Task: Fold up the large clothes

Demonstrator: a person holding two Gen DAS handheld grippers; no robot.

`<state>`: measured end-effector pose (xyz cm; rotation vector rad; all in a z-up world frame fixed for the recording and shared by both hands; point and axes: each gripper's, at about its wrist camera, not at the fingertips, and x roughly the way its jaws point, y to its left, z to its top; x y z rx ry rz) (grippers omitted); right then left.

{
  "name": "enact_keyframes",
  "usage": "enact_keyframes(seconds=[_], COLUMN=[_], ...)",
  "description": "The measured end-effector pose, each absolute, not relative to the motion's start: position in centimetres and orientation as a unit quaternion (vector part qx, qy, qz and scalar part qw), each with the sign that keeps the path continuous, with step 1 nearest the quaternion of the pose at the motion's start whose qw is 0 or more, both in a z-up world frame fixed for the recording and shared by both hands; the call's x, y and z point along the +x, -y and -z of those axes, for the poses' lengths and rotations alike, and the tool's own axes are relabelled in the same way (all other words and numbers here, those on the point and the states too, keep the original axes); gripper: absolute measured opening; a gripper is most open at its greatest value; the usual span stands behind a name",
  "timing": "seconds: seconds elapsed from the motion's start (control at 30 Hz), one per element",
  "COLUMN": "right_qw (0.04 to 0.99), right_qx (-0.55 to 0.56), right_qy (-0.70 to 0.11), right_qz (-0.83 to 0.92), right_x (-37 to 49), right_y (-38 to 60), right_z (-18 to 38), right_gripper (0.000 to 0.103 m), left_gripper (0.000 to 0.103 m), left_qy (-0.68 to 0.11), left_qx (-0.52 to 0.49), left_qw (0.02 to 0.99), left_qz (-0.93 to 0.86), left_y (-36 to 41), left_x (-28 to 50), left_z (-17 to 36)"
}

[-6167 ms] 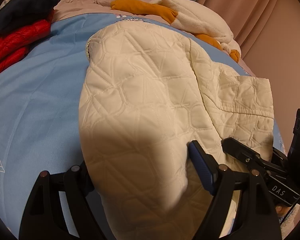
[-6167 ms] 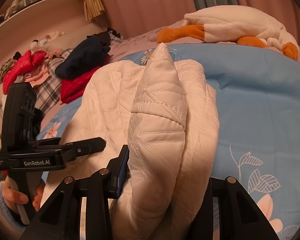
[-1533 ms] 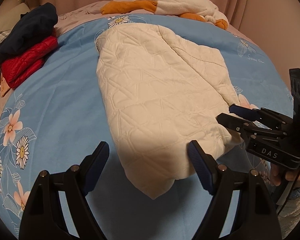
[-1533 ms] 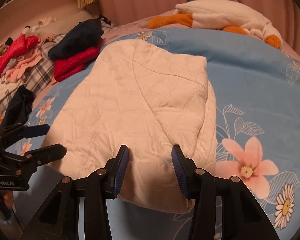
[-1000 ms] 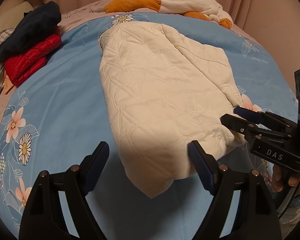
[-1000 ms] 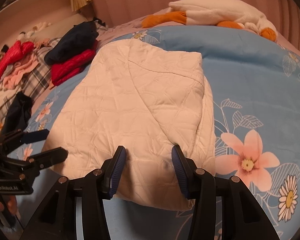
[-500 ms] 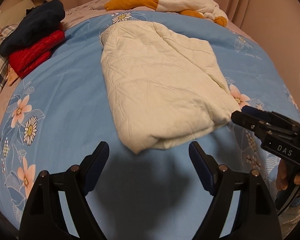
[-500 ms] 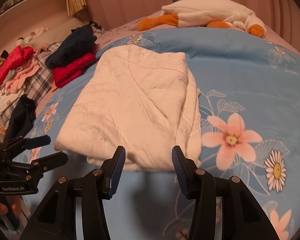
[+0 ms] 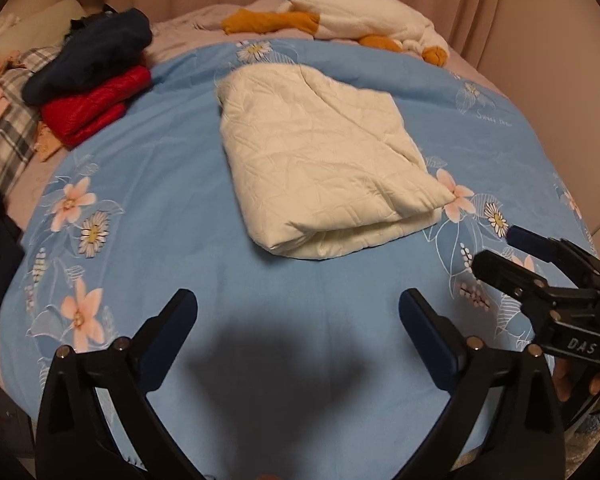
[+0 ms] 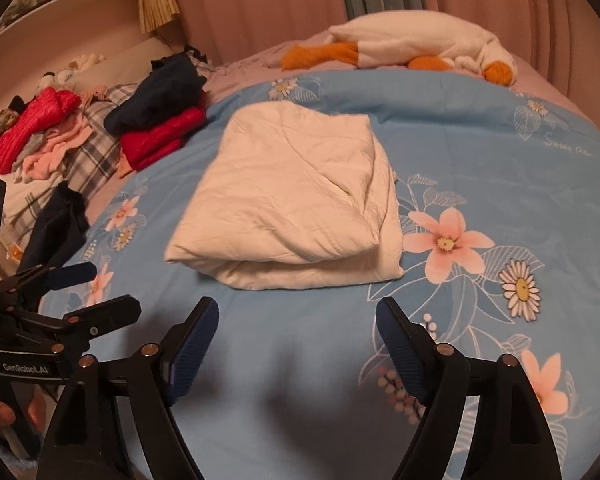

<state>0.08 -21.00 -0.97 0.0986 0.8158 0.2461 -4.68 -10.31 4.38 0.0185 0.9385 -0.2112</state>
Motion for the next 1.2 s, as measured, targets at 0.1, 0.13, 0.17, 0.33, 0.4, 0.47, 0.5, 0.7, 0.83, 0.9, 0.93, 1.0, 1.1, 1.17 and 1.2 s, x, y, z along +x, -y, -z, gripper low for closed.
enact_keyframes(seconds=[0.1,0.13,0.17,0.33,0.4,0.47,0.5,0.7,0.83,0.9,0.93,1.0,1.1,1.17,1.2], right_qw=[0.915,0.918,0.919,0.932,0.935,0.938,0.938,0.941,0.943,0.945,0.945,0.945,0.946,0.946,0.945], right_qx=[0.049,0.05,0.05,0.039,0.037,0.036,0.034,0.031,0.012,0.013,0.016,0.017,0.002,0.004,0.011], right_qy=[-0.384,-0.379,-0.377,-0.352,-0.343,-0.335,-0.336,-0.332,-0.329,-0.325,-0.323,-0.323,-0.324,-0.324,-0.326], right_qz=[-0.11,-0.106,-0.102,-0.082,-0.079,-0.075,-0.073,-0.056,-0.046,-0.044,-0.043,-0.042,-0.029,-0.024,-0.026], right_x=[-0.7,-1.0,-1.2,-2.5,-2.9,-3.3,-3.4,-4.1,-4.8,-5.3,-5.4,-5.5,-5.6,-5.8,-5.7], right_y=[21.1,21.1,21.1,21.0,21.0,21.0,20.9,20.4,19.6,19.4,19.4,19.2,19.0,19.1,19.4], right_z=[0.0,-0.4,-0.6,-2.2,-2.7,-3.3,-3.4,-4.2,-4.3,-4.2,-4.1,-3.8,-3.5,-3.4,-3.3], right_gripper=[0.088,0.088,0.09,0.103,0.103,0.103,0.103,0.103,0.103,0.103,0.103,0.103,0.103,0.103,0.103], left_gripper=[0.103,0.103,0.103,0.103,0.103,0.103,0.103,0.103,0.103,0.103,0.103,0.103,0.103,0.103,0.103], left_qy=[-0.429,-0.423,-0.418,-0.402,-0.393,-0.387,-0.383,-0.381,-0.38,-0.377,-0.376,-0.379,-0.379,-0.378,-0.378], left_qx=[0.014,0.017,0.02,0.014,0.015,0.024,0.027,-0.002,-0.013,-0.017,-0.02,-0.022,-0.011,-0.002,0.0], left_qw=[0.899,0.902,0.905,0.912,0.917,0.92,0.922,0.922,0.923,0.924,0.925,0.924,0.924,0.925,0.924], left_qz=[0.087,0.08,0.073,0.08,0.073,0.056,0.052,0.066,0.064,0.057,0.054,0.053,0.043,0.043,0.046], left_y=[9.9,9.7,9.5,9.2,9.3,9.5,9.6,9.6,9.7,9.7,9.6,9.5,9.5,9.7,9.8], left_x=[-5.9,-6.2,-6.5,-7.9,-8.5,-8.9,-9.1,-9.6,-9.8,-10.0,-10.1,-10.1,-10.1,-10.2,-10.3], left_z=[-5.7,-6.2,-6.6,-8.4,-9.0,-9.6,-9.8,-10.7,-10.9,-10.9,-10.8,-10.6,-10.4,-10.3,-10.3])
